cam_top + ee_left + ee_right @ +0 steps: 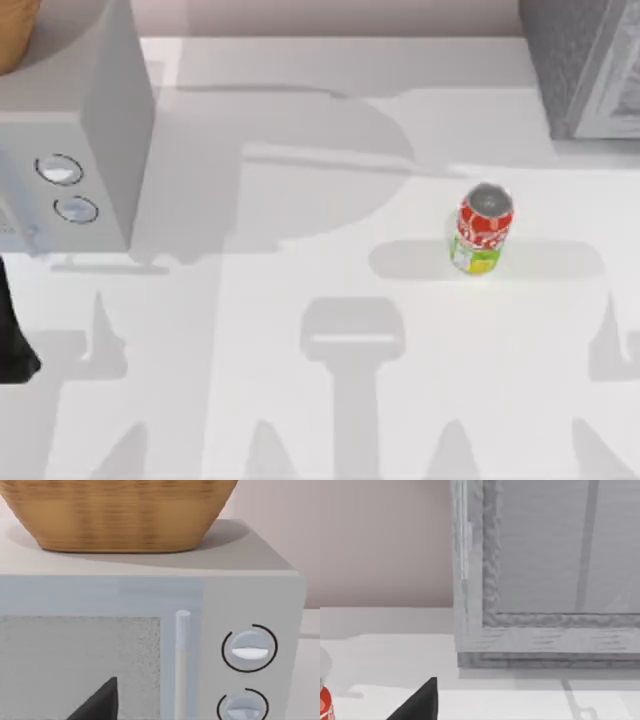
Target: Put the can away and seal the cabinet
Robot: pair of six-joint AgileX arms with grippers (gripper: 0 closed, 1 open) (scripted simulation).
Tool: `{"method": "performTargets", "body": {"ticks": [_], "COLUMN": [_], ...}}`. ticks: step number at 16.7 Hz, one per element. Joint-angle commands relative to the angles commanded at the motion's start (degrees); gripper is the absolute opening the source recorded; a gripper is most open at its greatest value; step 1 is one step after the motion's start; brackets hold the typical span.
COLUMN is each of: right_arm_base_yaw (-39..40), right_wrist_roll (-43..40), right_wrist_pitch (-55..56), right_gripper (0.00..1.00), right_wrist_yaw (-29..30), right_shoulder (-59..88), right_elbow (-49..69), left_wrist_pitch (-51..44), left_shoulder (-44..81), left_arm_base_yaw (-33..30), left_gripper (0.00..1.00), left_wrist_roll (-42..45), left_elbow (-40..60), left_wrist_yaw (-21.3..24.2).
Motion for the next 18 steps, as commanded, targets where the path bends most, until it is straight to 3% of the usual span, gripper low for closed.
{"method": "performTargets", "body": {"ticks": [8,18], "right_arm_base_yaw": [4.52,21.62], "right_wrist_roll": [0.93,3.56], "right_wrist_pitch": [8.31,45.81], "right_gripper": [1.0,1.0], "right_wrist_yaw": [3.27,20.41], "right_shoulder": [10.69,61.45], "right_elbow": [2.45,12.59], "left_wrist_pitch": [0.0,0.0], "left_shoulder": [0.0,0.0], "left_arm_base_yaw": [0.0,0.0], "left_gripper": [1.0,1.0], "left_wrist_roll": [0.0,0.0], "left_elbow": [0.0,0.0], "left_wrist_yaw": [0.0,0.0]}}
